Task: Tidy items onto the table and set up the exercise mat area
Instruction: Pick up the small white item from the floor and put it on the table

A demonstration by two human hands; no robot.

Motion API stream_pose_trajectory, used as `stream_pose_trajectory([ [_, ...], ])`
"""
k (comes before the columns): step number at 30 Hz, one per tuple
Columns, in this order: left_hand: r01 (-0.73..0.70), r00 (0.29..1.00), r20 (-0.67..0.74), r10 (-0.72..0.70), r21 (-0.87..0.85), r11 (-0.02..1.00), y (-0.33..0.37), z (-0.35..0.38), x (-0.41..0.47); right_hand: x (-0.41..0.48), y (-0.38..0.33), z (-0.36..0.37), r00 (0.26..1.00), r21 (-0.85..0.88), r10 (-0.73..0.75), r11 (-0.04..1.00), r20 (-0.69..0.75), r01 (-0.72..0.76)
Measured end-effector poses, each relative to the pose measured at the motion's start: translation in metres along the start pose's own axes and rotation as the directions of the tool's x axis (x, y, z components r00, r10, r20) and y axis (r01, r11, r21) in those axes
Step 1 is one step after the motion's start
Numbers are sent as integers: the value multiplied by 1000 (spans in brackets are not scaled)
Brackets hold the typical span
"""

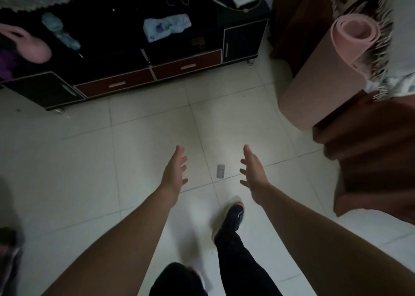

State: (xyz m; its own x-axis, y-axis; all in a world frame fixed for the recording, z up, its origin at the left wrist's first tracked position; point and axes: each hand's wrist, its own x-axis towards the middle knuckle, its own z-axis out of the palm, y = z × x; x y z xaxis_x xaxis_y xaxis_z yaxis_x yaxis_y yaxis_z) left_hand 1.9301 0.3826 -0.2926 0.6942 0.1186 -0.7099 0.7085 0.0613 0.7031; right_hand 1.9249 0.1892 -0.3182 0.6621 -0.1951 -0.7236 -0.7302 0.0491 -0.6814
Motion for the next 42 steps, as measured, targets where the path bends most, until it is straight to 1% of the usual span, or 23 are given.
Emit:
stream_pose_trajectory([
  [5, 47, 999, 12, -47, 51, 998, 2, 24, 95, 89, 9, 9, 996, -84, 76, 993, -40, -79],
  [9, 61, 998, 20, -63, 119, 991, -28, 26, 197, 176, 58, 21, 987, -178, 116, 975, -111, -134],
  [13, 98, 994, 25, -105, 203, 974, -108, 30, 314, 279, 142, 36, 972, -254, 142, 949, -188, -188],
  [15, 97, 994, 27, -107, 247, 964, -155, 30, 368, 335, 188, 49, 969, -303, 148, 931, -199, -204],
  [18, 140, 987, 37, -155, 258, 956, -226, 29, 438, 406, 246, 65, 967, -406, 148, 887, -206, -222],
  [20, 162, 982, 48, -180, 261, 952, -268, 30, 478, 449, 279, 74, 967, -484, 122, 848, -222, -218],
  [22, 172, 980, 48, -193, 277, 945, -302, 30, 508, 486, 307, 85, 963, -544, 99, 808, -250, -225],
  [24, 178, 979, 44, -199, 289, 941, -326, 31, 526, 515, 330, 95, 958, -553, 96, 799, -270, -236],
  [28, 187, 978, 33, -207, 307, 933, -352, 35, 541, 546, 356, 110, 943, -579, 48, 779, -330, -242],
  [31, 187, 978, 35, -207, 305, 934, -352, 37, 541, 550, 356, 116, 941, -615, 23, 751, -339, -240],
  [34, 187, 978, 27, -206, 310, 932, -330, 37, 533, 537, 335, 113, 949, -598, 21, 772, -313, -214],
  [37, 157, 985, 14, -169, 309, 938, -283, 40, 518, 510, 279, 102, 951, -509, 17, 842, -308, -179],
  [39, 123, 991, 6, -131, 301, 946, -237, 48, 502, 489, 227, 89, 952, -437, 9, 887, -307, -150],
  [42, 51, 998, 31, -62, 281, 958, -158, 68, 469, 455, 142, 68, 949, -357, -20, 929, -315, -99],
])
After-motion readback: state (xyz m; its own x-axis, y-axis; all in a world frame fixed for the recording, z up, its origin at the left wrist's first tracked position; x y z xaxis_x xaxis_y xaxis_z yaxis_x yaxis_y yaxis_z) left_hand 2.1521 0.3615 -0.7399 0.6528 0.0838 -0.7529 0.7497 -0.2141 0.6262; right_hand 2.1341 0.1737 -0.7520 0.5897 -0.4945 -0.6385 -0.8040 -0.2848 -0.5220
